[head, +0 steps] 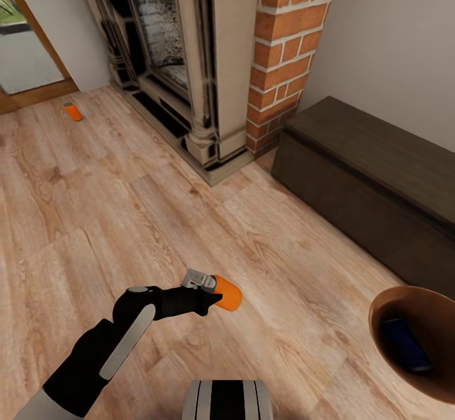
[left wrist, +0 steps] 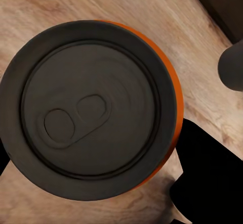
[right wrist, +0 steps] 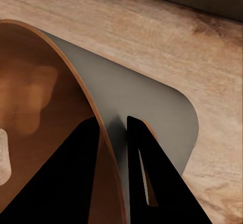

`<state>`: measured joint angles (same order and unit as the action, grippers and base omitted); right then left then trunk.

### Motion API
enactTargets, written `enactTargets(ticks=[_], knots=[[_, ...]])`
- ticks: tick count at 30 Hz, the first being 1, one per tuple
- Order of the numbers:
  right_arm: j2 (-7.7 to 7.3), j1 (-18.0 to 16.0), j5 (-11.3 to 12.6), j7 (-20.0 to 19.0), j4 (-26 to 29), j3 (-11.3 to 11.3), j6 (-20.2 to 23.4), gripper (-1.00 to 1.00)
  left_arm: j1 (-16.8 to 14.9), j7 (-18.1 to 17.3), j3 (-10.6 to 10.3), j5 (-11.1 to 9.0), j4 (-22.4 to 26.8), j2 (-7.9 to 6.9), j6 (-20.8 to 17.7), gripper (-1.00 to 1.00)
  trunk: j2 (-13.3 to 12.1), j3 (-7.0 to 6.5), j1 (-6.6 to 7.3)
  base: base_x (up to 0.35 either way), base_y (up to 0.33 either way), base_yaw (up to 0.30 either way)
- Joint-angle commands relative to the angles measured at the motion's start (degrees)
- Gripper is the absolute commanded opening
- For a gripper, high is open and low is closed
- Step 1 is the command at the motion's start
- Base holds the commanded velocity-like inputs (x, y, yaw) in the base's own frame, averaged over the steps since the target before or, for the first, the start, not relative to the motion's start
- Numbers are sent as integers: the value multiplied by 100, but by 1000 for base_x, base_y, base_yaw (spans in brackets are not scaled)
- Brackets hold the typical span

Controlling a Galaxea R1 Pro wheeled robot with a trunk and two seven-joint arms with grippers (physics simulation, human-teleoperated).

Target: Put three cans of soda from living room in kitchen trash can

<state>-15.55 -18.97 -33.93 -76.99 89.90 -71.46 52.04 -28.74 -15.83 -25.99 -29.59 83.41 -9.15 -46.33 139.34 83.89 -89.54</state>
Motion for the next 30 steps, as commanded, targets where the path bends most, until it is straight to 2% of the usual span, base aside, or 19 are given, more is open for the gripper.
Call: enactTargets(ticks=[1,7,25,30], knots=[[0,-1,24,-9,1,0,26,-100,0,1,-1,6,0,0,1,-100,0,-9,0,0,0,108],[0,-1,25,-9,1,-114,24,-100,0,1,-2,12,-8,1,5,-100,0,-61,0,0,0,79],[-8,0,25,-9,1,-123,17,-100,0,-25,-2,-2,-7,1,12,-100,0,-222,0,0,0,9],[-34,1,27,-14,1,-123,18,-100,0,-66,-2,-11,32,-39,19,-100,0,-267,0,0,0,0]])
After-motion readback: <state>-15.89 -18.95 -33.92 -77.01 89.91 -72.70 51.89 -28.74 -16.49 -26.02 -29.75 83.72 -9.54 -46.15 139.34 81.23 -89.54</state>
